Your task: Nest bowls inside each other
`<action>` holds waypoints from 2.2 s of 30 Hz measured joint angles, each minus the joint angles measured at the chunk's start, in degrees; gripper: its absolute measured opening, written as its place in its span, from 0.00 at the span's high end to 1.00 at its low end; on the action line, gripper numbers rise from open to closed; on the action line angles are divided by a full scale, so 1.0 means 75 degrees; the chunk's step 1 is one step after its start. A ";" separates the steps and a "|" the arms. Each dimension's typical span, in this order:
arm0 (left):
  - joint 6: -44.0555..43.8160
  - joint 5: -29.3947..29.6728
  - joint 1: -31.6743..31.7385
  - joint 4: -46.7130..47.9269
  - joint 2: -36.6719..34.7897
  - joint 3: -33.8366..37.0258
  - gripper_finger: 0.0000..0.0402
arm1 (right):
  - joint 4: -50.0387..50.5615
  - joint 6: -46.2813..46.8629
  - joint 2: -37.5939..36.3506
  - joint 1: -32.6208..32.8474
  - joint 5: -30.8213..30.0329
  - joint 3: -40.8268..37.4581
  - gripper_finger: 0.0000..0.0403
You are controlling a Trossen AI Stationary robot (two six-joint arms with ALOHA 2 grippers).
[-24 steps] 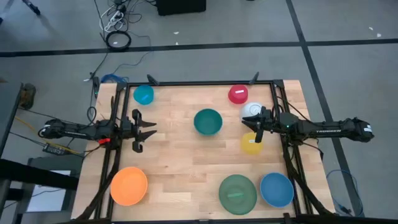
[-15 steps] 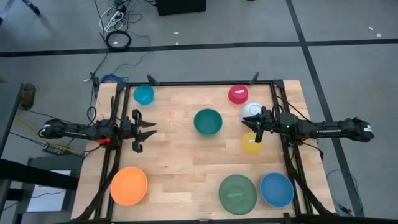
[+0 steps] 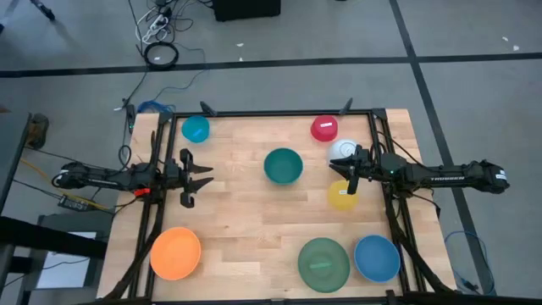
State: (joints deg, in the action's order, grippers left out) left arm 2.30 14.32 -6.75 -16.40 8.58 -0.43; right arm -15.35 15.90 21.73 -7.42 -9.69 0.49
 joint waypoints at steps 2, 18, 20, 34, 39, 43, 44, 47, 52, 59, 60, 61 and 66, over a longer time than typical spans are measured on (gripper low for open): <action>0.0000 0.0001 -0.0001 -0.0003 0.0000 0.0000 0.62 | -0.0001 0.0000 0.0001 0.0000 0.0000 0.0000 0.80; -0.0393 0.0102 -0.0002 -0.0410 0.0012 -0.0001 0.62 | -0.1024 -0.0371 0.0000 -0.0029 -0.0140 0.0000 0.80; -0.0891 0.0112 -0.0001 -0.0757 0.0015 0.0000 0.62 | -0.1214 0.0100 0.0001 -0.0032 -0.0144 0.0000 0.80; -0.2732 0.0112 0.0001 -0.1215 0.0015 -0.0003 0.62 | -0.2756 0.0925 -0.0002 -0.0029 0.0323 0.0009 0.80; -0.2663 0.0109 -0.0001 -0.1143 0.0036 -0.0155 0.62 | -0.2752 0.1194 0.0001 -0.0026 0.0691 0.0125 0.80; -0.2525 0.0205 -0.0002 -0.1140 0.0104 -0.0230 0.62 | -0.2702 0.1172 0.0001 -0.0020 0.1243 0.0143 0.80; -0.2528 0.0208 -0.0001 -0.1110 0.0113 -0.0231 0.62 | -0.2661 0.1207 0.0001 -0.0020 0.1273 0.0144 0.80; -0.2529 0.0155 -0.0001 -0.1080 0.0150 -0.0236 0.62 | -0.2509 0.1366 0.0001 -0.0023 0.1270 0.0149 0.80; -0.2540 0.0076 0.0000 -0.1047 0.0227 -0.0237 0.62 | -0.2288 0.1332 0.0001 -0.0023 0.1267 0.0154 0.80; -0.2589 0.0061 -0.0001 -0.1063 0.0376 -0.0242 0.62 | -0.2277 0.1584 0.0001 -0.0022 0.1262 0.0163 0.80; -0.2590 0.0060 0.0000 -0.1082 0.0402 -0.0242 0.62 | -0.2274 0.1549 0.0002 -0.0020 0.1262 0.0163 0.80; -0.2595 0.0060 -0.0002 -0.1109 0.0414 -0.0242 0.62 | -0.2279 0.1520 0.0009 -0.0020 0.1262 0.0163 0.80; -0.2595 0.0060 0.0001 -0.1275 0.0411 -0.0251 0.62 | -0.2321 0.1211 0.0061 -0.0025 0.1294 0.0165 0.80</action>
State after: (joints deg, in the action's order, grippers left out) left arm -17.17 14.76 -6.74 -25.97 11.66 -2.31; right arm -32.75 24.99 22.18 -7.61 0.01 1.73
